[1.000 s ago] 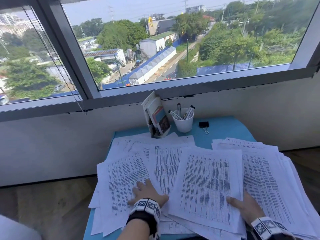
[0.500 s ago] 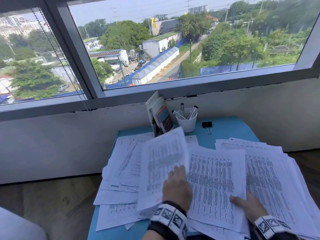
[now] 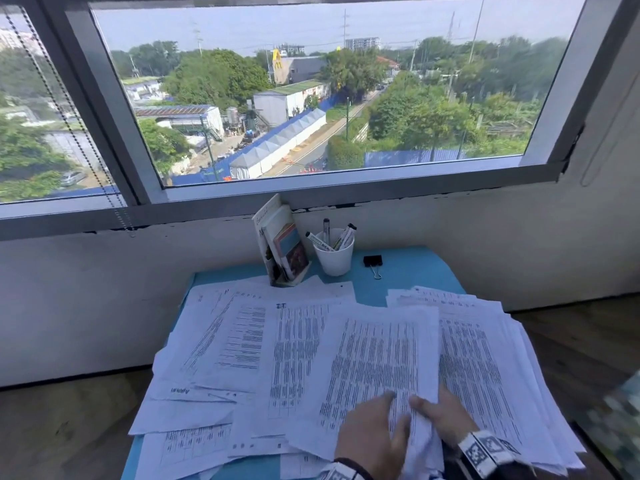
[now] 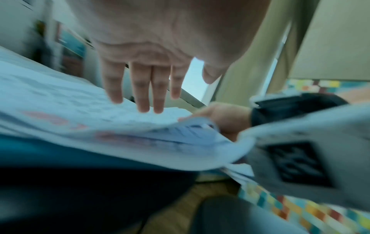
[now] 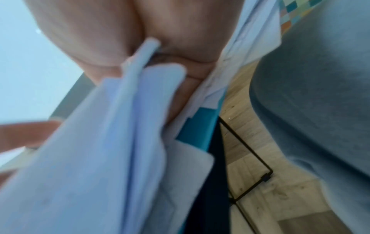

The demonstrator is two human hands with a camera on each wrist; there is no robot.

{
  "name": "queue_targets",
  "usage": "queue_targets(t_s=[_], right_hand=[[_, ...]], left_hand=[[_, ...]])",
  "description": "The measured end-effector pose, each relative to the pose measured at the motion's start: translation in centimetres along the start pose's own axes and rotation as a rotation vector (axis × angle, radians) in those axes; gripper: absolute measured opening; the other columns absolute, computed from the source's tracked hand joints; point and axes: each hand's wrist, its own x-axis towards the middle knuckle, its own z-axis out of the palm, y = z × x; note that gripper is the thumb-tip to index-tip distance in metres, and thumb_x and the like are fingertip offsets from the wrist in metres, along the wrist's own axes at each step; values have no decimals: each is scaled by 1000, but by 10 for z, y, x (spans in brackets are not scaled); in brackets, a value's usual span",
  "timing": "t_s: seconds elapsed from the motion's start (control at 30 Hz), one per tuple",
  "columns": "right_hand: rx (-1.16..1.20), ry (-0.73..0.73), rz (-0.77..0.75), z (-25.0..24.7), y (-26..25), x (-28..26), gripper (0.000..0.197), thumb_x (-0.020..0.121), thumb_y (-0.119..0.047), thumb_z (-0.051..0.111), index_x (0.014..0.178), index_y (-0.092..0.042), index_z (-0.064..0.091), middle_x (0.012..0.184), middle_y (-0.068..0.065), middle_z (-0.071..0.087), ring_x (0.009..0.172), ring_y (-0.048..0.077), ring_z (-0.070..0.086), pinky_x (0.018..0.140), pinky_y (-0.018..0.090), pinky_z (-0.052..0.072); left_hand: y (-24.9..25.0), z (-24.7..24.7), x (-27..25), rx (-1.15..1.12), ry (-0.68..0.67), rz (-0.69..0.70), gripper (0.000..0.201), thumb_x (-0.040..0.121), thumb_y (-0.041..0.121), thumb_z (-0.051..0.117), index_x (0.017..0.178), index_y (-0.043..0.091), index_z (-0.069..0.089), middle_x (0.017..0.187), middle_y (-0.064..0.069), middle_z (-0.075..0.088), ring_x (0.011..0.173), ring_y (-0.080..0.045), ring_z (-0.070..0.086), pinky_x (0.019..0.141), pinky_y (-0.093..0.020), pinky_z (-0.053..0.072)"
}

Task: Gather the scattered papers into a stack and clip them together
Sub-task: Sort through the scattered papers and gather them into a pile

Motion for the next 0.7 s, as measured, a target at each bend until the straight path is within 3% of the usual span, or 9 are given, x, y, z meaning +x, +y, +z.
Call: queue_targets(t_s=[0.03, 0.1, 0.23, 0.33, 0.4, 0.47, 0.53, 0.63, 0.7], right_hand=[[38, -19, 16, 0, -4, -3, 38, 76, -13, 75, 106, 2, 57, 83, 15, 71, 78, 33, 68, 76, 46, 56], [76, -37, 45, -1, -18, -11, 36, 77, -17, 74, 105, 0, 59, 91, 20, 72, 86, 39, 68, 83, 55, 54], [56, -4, -43, -33, -56, -11, 20, 83, -13, 66, 102, -11, 60, 93, 8, 73, 93, 33, 66, 91, 50, 49], [-78, 162, -93, -82, -80, 1, 25, 89, -10, 60, 112, -18, 53, 102, 3, 63, 102, 26, 56, 89, 38, 43], [-144, 238, -71, -123, -66, 22, 37, 87, -12, 63, 122, -17, 52, 113, 9, 62, 108, 29, 56, 96, 44, 44], [-275, 249, -12, -198, 18, 97, 56, 73, -37, 77, 123, -29, 53, 118, 9, 64, 110, 29, 58, 99, 52, 43], [-413, 225, 40, -224, 55, 120, 81, 51, -66, 77, 121, -34, 52, 122, 7, 64, 107, 25, 61, 98, 47, 45], [-717, 251, 171, -180, 2, 56, 63, 82, -31, 68, 137, -18, 38, 125, 15, 59, 101, 25, 59, 88, 32, 44], [-867, 278, 214, -158, -19, 32, 61, 86, -26, 60, 139, -19, 30, 121, 17, 60, 91, 27, 57, 81, 32, 46]], left_hand=[[-10, -10, 0, -15, 117, -2, 86, 78, 74, -5, 129, 29, 48, 120, 10, 62, 111, -10, 59, 94, -21, 42], [-31, -23, 0, -40, 169, -81, 82, 81, 73, 0, 132, 28, 45, 129, 10, 53, 120, -10, 50, 102, -25, 36], [-80, -47, -1, 36, 242, -291, 55, 93, 54, 23, 138, 26, 37, 142, 4, 40, 133, -16, 34, 108, -31, 27], [-106, -56, -6, 169, 124, -479, 56, 95, 49, 34, 145, 25, 26, 151, -4, 27, 140, -21, 24, 111, -36, 27], [-119, -60, -8, 200, 52, -579, 64, 94, 53, 34, 147, 24, 17, 154, -6, 18, 141, -24, 21, 111, -39, 28], [-126, -62, -9, 223, 27, -610, 71, 91, 60, 34, 148, 20, 15, 152, -6, 20, 139, -25, 23, 110, -40, 31], [-129, -64, -9, 252, 13, -640, 80, 86, 69, 32, 146, 18, 17, 147, -6, 25, 135, -26, 26, 108, -39, 33], [-128, -65, -7, 286, 2, -701, 90, 77, 79, 35, 141, 16, 26, 141, -8, 29, 131, -27, 30, 105, -38, 34], [-126, -65, -7, 299, 9, -713, 90, 73, 80, 42, 137, 17, 30, 138, -7, 31, 129, -27, 31, 104, -37, 35]])
